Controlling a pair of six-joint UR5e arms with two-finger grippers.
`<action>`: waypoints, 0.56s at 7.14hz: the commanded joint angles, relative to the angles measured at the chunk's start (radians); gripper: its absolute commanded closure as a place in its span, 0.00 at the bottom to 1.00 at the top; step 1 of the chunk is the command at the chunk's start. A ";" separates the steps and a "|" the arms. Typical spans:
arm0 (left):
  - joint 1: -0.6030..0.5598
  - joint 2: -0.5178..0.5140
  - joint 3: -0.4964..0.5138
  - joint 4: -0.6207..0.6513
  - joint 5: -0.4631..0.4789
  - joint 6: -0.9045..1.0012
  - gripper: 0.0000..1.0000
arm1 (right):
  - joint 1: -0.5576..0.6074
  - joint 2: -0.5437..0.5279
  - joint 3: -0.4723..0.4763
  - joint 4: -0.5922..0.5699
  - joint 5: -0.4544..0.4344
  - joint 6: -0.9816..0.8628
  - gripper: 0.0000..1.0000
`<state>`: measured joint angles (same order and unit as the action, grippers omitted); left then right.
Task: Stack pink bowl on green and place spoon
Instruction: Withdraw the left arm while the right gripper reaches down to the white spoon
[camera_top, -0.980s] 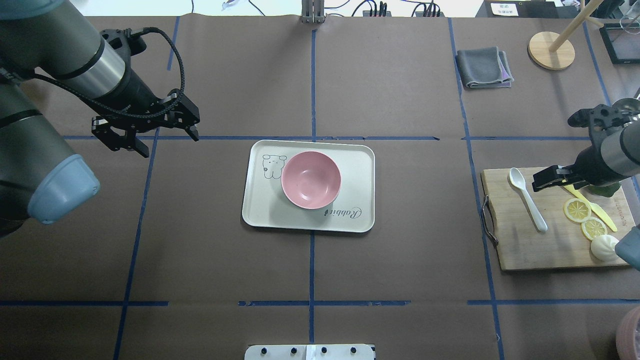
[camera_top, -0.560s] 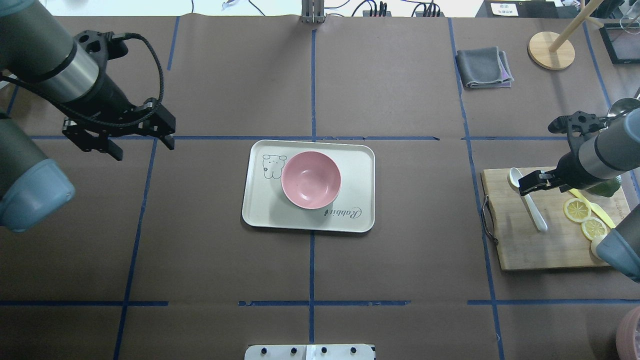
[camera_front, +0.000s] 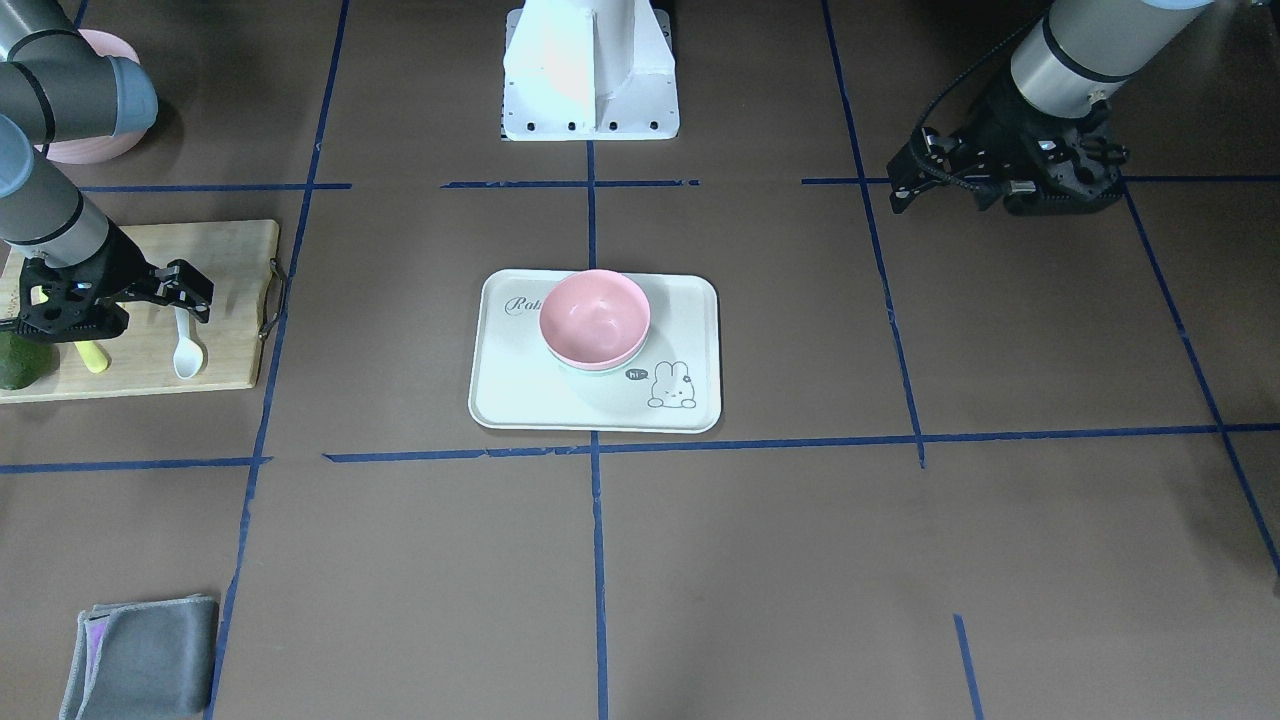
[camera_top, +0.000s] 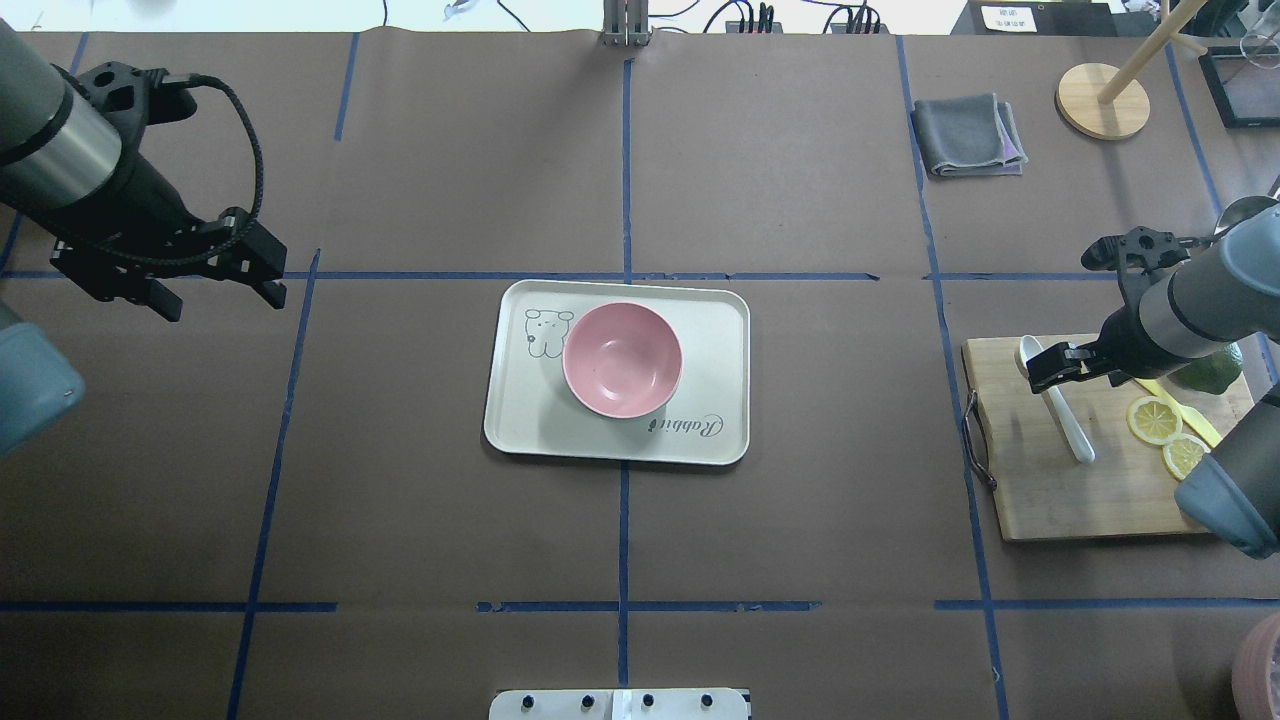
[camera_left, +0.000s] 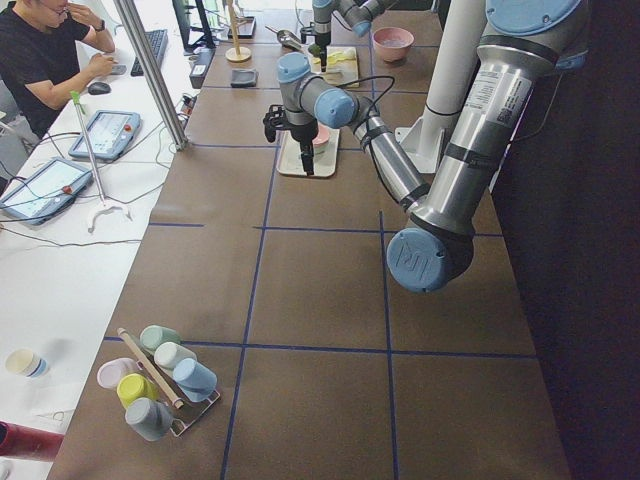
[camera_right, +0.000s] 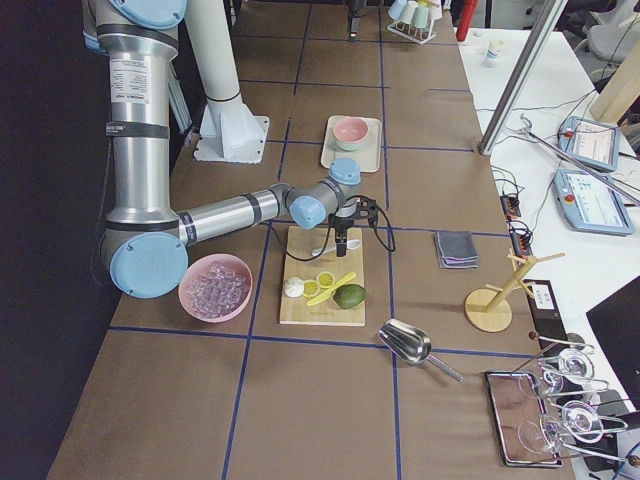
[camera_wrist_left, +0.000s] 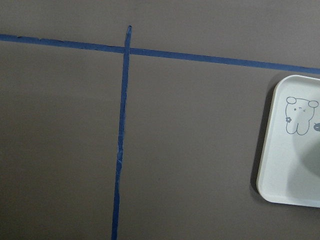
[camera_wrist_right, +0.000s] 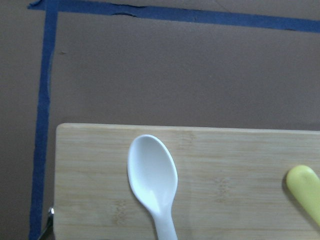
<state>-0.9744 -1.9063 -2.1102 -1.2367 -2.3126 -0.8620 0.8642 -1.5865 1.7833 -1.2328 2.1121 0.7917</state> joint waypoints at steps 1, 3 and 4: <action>-0.017 0.004 -0.001 0.000 -0.001 0.011 0.00 | -0.002 0.003 -0.009 -0.001 0.005 0.000 0.11; -0.024 0.006 -0.002 0.000 -0.001 0.011 0.00 | -0.011 0.043 -0.048 -0.001 0.006 -0.005 0.23; -0.029 0.006 -0.001 0.000 -0.001 0.011 0.00 | -0.013 0.046 -0.048 -0.001 0.011 -0.008 0.23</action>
<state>-0.9975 -1.9012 -2.1114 -1.2364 -2.3132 -0.8515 0.8540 -1.5537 1.7462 -1.2337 2.1188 0.7864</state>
